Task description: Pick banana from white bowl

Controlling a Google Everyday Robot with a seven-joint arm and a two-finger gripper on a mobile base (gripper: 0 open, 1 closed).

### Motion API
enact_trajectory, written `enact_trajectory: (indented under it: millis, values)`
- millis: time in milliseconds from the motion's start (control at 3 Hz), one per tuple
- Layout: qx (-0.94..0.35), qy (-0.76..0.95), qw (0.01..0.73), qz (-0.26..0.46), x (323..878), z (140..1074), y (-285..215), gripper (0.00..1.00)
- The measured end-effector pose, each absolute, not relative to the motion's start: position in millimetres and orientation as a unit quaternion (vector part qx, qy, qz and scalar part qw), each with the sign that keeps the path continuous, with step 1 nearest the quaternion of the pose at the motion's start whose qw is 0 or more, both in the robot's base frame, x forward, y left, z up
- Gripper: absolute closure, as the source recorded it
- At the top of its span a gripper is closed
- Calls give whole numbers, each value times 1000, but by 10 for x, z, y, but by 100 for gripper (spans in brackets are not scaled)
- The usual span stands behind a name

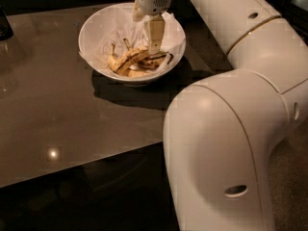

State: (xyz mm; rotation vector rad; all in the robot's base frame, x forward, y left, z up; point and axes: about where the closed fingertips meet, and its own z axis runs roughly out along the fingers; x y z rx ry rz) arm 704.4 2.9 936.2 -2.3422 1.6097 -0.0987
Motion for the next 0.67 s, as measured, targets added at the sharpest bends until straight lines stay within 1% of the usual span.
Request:
enact_trajectory:
  millis: [667]
  values:
    - [-809,571,138,-14,7010,9190,74,28]
